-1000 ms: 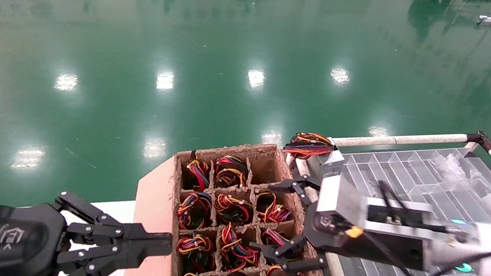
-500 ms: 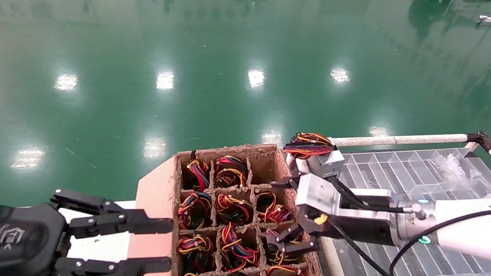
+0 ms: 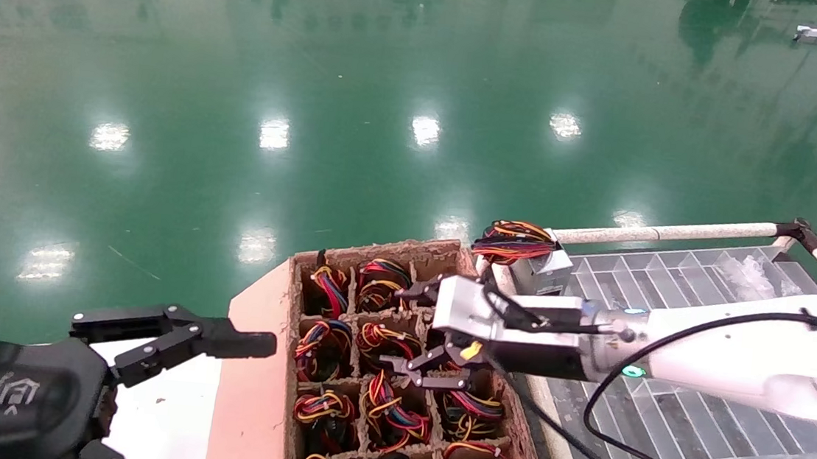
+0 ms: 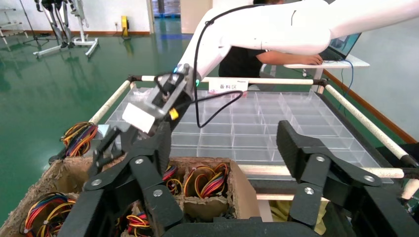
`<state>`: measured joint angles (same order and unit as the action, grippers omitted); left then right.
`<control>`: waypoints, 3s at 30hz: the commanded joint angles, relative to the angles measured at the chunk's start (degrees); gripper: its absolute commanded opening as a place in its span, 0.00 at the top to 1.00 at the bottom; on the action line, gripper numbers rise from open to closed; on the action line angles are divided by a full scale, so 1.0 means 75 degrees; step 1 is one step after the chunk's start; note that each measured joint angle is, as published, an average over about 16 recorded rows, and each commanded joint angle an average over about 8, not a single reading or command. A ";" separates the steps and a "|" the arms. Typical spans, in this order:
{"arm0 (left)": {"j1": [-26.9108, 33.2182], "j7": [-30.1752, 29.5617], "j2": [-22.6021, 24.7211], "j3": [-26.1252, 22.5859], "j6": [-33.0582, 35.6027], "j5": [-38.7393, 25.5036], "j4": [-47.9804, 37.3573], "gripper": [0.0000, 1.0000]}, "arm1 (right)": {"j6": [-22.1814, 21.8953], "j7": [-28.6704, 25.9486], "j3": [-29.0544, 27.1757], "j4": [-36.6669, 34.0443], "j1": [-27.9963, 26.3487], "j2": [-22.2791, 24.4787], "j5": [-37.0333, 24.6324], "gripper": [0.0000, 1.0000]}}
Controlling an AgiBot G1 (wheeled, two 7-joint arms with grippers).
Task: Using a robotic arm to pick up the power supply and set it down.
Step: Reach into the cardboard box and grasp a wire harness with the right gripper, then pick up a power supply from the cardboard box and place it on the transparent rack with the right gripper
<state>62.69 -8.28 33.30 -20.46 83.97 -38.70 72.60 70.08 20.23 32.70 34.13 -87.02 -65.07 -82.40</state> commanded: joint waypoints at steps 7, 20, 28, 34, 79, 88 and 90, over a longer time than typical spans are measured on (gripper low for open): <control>0.0000 0.0000 0.0000 -0.0001 0.0000 0.0000 0.0000 0.00 | -0.0188 0.0583 0.0057 -0.0708 -0.0215 -0.0349 -0.0127 1.00; 0.0000 0.0001 -0.0001 -0.0002 -0.0001 0.0001 0.0000 0.00 | -0.0314 0.1207 0.0101 -0.1416 -0.0454 -0.0610 -0.0231 1.00; 0.0001 0.0001 -0.0001 -0.0003 -0.0001 0.0002 0.0000 0.00 | -0.0130 0.1238 0.0026 -0.1689 -0.0573 -0.0633 -0.0088 1.00; 0.0001 0.0002 -0.0001 -0.0003 -0.0001 0.0002 0.0000 0.00 | 0.0084 0.1152 -0.0210 -0.1672 -0.0722 -0.0452 0.0263 1.00; 0.0002 0.0004 -0.0003 -0.0007 -0.0003 0.0005 0.0000 0.00 | 0.0009 0.0060 -0.1678 0.0804 -0.1374 0.2651 0.1352 1.00; 0.0002 0.0004 -0.0003 -0.0008 -0.0003 0.0005 0.0000 0.00 | 0.0273 0.0538 -0.1575 0.0243 -0.1064 0.2896 0.1195 1.00; 0.0002 0.0004 -0.0003 -0.0008 -0.0003 0.0006 0.0000 0.00 | 0.0310 0.0643 -0.1519 0.0105 -0.1044 0.2837 0.1130 1.00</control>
<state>62.71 -8.25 33.28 -20.53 83.94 -38.66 72.60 72.38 25.02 21.44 34.73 -95.07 -44.32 -74.00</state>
